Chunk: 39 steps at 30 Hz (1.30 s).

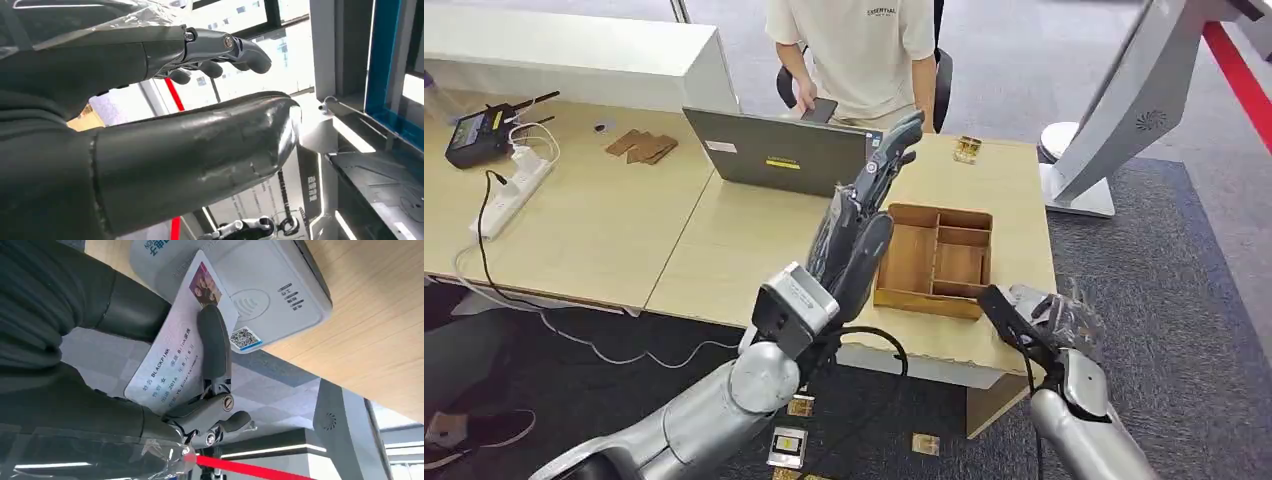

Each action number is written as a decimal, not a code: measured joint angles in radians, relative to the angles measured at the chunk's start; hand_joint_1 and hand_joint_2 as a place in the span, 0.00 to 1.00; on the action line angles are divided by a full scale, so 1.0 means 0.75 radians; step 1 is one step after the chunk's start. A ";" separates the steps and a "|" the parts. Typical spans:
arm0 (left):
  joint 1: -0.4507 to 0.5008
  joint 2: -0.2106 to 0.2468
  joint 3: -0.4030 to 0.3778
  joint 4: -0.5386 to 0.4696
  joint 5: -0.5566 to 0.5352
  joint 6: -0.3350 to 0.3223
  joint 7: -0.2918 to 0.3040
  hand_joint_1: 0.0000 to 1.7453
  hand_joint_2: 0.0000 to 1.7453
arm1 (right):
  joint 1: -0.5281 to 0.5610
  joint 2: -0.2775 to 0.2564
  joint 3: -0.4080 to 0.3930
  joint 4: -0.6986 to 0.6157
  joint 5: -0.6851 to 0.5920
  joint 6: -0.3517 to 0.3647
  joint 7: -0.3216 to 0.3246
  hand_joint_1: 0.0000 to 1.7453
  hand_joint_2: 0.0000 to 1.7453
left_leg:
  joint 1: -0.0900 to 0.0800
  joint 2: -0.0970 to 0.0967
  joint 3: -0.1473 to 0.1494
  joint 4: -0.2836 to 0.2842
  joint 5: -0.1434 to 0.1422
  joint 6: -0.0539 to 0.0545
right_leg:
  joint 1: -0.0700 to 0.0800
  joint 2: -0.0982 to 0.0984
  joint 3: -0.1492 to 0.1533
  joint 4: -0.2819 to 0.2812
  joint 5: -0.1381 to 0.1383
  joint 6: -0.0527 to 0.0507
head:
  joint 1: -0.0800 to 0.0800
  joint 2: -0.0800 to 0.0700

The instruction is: Pass the card to the sensor for recognition and then transmit it.

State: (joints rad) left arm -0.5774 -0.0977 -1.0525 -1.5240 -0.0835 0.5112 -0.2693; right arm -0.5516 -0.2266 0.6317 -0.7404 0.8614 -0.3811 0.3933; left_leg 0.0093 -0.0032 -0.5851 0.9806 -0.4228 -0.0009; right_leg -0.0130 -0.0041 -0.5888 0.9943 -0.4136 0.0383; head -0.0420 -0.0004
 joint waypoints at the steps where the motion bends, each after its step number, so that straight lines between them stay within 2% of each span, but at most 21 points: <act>1: 0.000 0.000 -0.001 0.000 0.000 0.000 0.000 0.00 0.00 | 0.000 0.000 0.000 0.001 0.000 0.000 0.000 1.00 1.00 | 0.000 0.000 0.000 0.000 0.000 0.000 | 0.000 0.000 0.000 0.000 0.000 0.000 | 0.000 0.000; 6: 0.000 0.000 -0.001 0.000 0.000 0.000 0.000 0.00 0.00 | 0.000 0.000 0.000 0.006 0.001 -0.043 -0.001 1.00 1.00 | 0.000 0.000 0.000 0.000 0.000 0.000 | 0.000 0.000 0.000 0.000 0.000 0.000 | 0.000 0.000; 13: 0.002 0.000 -0.002 0.002 -0.015 0.005 0.002 0.00 0.00 | 0.022 -0.004 -0.015 -0.075 -0.006 -0.293 -0.024 1.00 1.00 | 0.000 0.000 0.000 0.000 0.000 0.000 | 0.000 0.000 0.000 0.000 0.000 0.000 | -0.001 0.000; 17: 0.003 0.001 -0.001 0.002 -0.025 0.009 0.006 0.00 0.00 | 0.034 -0.018 -0.032 -0.196 0.013 -0.347 -0.010 1.00 1.00 | 0.000 0.000 0.000 0.000 0.000 0.000 | 0.000 0.000 0.000 0.000 0.000 0.000 | 0.000 0.000; 28: 0.007 0.001 -0.001 0.001 -0.041 0.026 0.025 0.00 0.00 | 0.073 -0.047 -0.079 -0.516 0.080 -0.384 0.009 1.00 1.00 | 0.000 0.000 0.000 0.000 0.000 0.000 | 0.000 0.000 0.000 0.000 0.000 0.000 | 0.000 0.000; 39: 0.009 -0.011 -0.001 0.004 -0.033 -0.039 0.002 0.00 0.00 | 0.087 -0.031 -0.068 -0.781 0.096 -0.272 -0.023 1.00 1.00 | 0.000 0.000 0.000 0.000 0.000 0.000 | 0.000 0.000 0.000 0.000 0.000 0.000 | -0.001 0.000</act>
State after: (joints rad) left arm -0.5705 -0.1057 -1.0533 -1.5213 -0.1079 0.4818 -0.2678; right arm -0.4862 -0.2495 0.5806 -1.3264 0.9331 -0.5848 0.3757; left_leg 0.0093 -0.0032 -0.5853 0.9806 -0.4227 -0.0009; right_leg -0.0130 -0.0039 -0.5889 0.9944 -0.4136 0.0383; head -0.0423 -0.0004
